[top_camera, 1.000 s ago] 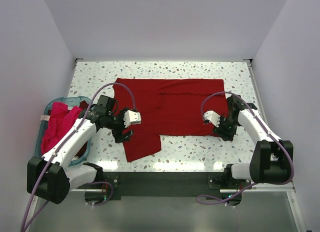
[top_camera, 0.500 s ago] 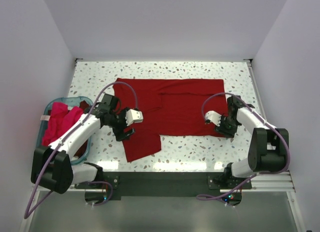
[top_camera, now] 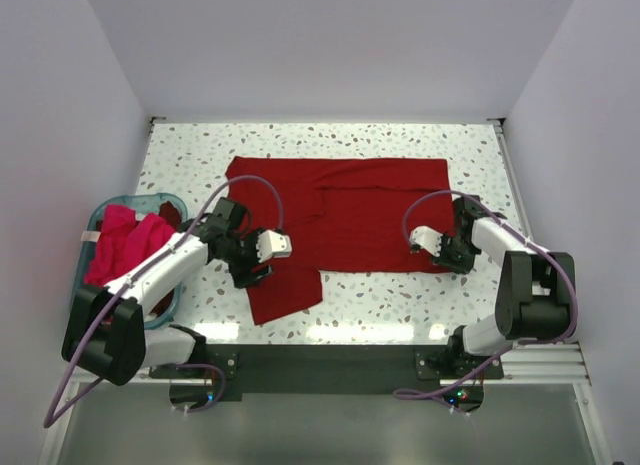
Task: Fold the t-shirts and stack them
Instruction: Fold the tshirt
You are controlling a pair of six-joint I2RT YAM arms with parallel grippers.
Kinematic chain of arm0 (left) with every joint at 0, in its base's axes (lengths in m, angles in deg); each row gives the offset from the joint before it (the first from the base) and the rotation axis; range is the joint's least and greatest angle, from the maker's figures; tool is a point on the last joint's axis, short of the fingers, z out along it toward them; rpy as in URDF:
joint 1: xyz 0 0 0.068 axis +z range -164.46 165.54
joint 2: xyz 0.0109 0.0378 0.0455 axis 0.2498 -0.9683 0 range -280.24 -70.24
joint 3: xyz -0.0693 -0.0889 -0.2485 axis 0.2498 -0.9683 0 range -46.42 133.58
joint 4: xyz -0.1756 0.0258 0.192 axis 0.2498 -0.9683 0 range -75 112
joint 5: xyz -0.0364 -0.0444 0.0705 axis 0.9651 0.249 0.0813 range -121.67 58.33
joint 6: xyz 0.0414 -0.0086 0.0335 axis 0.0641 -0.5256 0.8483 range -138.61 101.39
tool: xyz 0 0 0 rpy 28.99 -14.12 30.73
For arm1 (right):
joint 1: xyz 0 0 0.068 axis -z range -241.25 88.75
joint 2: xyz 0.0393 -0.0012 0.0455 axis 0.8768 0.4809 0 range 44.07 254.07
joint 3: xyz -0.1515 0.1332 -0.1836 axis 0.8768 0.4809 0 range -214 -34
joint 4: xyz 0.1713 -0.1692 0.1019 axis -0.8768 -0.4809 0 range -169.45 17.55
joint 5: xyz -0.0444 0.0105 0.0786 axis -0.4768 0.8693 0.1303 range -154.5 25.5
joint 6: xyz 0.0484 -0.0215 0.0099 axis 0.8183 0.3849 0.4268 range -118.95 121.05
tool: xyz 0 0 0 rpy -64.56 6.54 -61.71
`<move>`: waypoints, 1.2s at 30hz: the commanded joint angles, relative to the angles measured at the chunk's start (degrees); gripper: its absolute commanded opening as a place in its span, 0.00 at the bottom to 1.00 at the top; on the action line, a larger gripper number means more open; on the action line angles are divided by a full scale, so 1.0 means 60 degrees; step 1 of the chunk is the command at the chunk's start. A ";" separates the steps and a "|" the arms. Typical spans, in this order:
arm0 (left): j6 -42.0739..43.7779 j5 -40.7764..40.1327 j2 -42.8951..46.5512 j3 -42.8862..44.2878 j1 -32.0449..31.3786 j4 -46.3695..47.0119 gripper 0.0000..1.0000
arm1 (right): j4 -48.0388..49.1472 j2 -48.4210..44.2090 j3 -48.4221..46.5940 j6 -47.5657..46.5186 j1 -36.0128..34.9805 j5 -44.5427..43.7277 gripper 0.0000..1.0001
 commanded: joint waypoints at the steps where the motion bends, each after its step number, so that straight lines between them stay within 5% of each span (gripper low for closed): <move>1: -0.0125 -0.0527 0.0273 -0.0521 -0.0524 0.0623 0.71 | 0.0474 0.0418 0.0179 -0.0170 0.0041 0.0100 0.19; 6: -0.0330 -0.1027 0.0465 -0.1282 -0.1270 0.1253 0.67 | 0.0328 0.0316 0.0091 -0.0140 0.0041 0.0144 0.00; 15: -0.0536 -0.1599 -0.0018 -0.1972 -0.1872 0.2279 0.65 | 0.0049 0.0315 -0.0202 0.0021 0.0041 0.0320 0.00; 19: -0.0228 -0.1672 -0.0268 -0.2236 -0.2004 0.2075 0.47 | -0.0126 0.0286 -0.0378 0.0079 0.0041 0.0437 0.00; 26: 0.0051 -0.1116 0.0361 -0.1375 -0.2048 0.0056 0.00 | -0.0873 -0.0240 -0.0495 -0.0154 0.0055 0.0642 0.00; 36: 0.0533 -0.0311 0.1271 0.0809 -0.1435 -0.2949 0.00 | -0.3098 -0.0859 -0.1649 -0.0565 0.0407 0.1154 0.00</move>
